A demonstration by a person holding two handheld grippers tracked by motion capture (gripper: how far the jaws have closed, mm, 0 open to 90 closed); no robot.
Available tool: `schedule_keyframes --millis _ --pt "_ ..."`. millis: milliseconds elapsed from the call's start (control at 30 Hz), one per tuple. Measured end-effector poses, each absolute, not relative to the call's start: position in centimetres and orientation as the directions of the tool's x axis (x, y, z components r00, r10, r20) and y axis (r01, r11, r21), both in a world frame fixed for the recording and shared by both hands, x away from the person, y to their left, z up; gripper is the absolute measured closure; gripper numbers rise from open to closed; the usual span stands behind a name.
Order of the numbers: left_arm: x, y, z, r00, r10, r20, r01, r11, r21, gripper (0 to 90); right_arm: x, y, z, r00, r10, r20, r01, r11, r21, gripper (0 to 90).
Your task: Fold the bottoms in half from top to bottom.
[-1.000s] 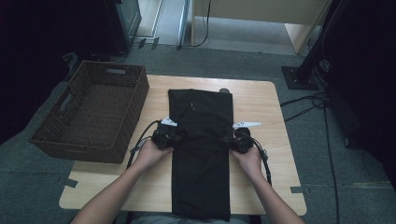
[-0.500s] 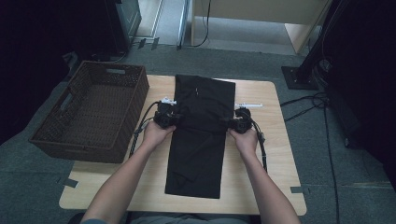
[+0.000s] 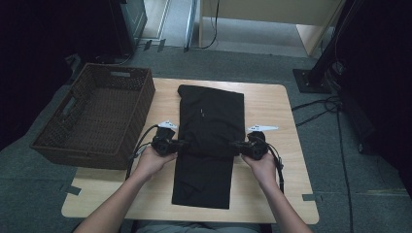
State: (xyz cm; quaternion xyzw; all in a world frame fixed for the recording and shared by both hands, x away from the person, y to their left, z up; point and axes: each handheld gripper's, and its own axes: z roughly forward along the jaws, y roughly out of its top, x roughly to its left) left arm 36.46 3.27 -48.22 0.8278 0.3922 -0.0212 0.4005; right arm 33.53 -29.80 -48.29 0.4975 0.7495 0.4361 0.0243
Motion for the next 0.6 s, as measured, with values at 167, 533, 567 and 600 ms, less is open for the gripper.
schedule_keyframes --millis 167,533,567,600 --pt "36.1 4.2 -47.9 0.693 0.621 -0.366 0.67 -0.367 0.645 65.8 33.2 -30.4 -48.6 -0.51 0.757 0.408 0.732 0.134 0.668 62.3" --pt "36.7 4.8 -45.7 0.672 0.653 -0.35 0.665 -0.324 0.673 74.5 33.6 -32.6 -47.0 -0.489 0.775 0.401 0.7 0.074 0.711 77.8" --pt "37.0 4.8 -45.8 0.669 0.655 -0.352 0.668 -0.321 0.671 76.9 33.8 -32.6 -47.1 -0.486 0.779 0.396 0.699 0.075 0.711 80.2" --pt "37.4 4.8 -45.9 0.662 0.663 -0.349 0.671 -0.318 0.67 78.8 34.0 -32.7 -47.1 -0.484 0.784 0.388 0.698 0.079 0.712 81.8"
